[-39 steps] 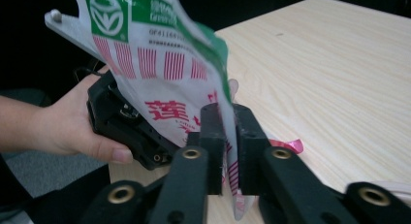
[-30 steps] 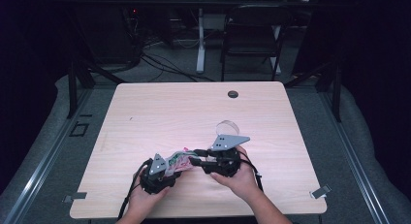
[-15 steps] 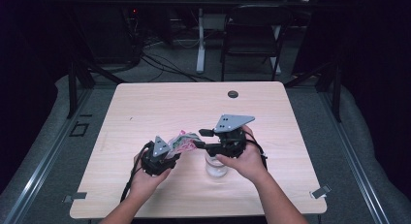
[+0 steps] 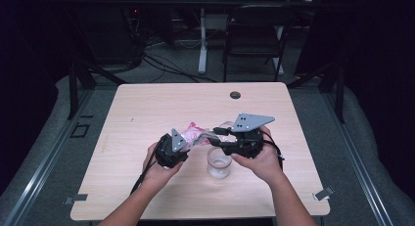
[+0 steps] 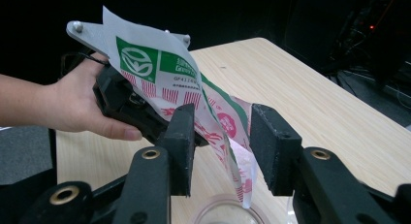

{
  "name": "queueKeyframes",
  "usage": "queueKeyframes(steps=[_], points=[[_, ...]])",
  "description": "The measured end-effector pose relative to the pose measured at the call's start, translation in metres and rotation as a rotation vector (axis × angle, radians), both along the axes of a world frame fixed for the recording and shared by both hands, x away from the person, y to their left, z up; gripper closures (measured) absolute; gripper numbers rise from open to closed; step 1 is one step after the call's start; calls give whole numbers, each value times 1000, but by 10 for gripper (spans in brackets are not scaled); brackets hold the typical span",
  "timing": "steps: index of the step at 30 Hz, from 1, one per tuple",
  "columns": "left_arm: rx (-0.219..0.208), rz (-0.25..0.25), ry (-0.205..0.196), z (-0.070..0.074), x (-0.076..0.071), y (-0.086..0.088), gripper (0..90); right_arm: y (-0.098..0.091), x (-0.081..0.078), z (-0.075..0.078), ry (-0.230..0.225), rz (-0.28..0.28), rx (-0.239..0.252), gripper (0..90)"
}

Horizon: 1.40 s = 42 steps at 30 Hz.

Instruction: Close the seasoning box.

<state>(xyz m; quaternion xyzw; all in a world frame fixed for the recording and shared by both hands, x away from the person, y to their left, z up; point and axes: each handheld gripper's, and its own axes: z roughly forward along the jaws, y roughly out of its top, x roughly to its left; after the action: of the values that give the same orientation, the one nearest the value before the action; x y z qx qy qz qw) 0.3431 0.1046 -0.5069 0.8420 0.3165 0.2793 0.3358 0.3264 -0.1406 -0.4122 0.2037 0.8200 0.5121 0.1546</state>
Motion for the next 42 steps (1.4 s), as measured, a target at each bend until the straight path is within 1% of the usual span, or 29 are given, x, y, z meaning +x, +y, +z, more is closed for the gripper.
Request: queueKeyframes(steps=[2,3,11,13,18,21,23,25,28,31,32,38,42], points=[[18,1,-12,1,1,-1,603,-1,-2,0,-4,-3,-5,615],[19,3,-16,1,1,-1,603,-2,-2,0,-8,-5,-8,615],[74,5,-45,5,1,0,603,-3,-5,0,-11,-7,8,611],[90,8,-52,6,1,1,604,-3,-5,0,-14,-7,4,609],[111,22,-77,8,1,1,604,-3,-6,-1,-25,-10,6,579],[132,20,-85,10,1,1,604,-3,-6,0,-31,-13,3,574],[139,24,-90,10,1,1,604,-3,-7,-1,-35,-9,2,574],[153,25,-105,11,1,1,604,-2,-8,0,-39,-7,3,570],[164,22,-113,12,1,0,605,-2,-10,0,-50,-7,-2,569],[183,15,-112,12,1,0,605,-2,-11,1,-67,-8,0,553],[183,14,-111,12,1,0,605,-1,-11,2,-70,-8,1,553],[200,7,-114,12,1,0,605,0,-11,1,-71,4,-9,553],[205,10,-121,11,0,0,605,2,-12,0,-77,9,-28,572]])
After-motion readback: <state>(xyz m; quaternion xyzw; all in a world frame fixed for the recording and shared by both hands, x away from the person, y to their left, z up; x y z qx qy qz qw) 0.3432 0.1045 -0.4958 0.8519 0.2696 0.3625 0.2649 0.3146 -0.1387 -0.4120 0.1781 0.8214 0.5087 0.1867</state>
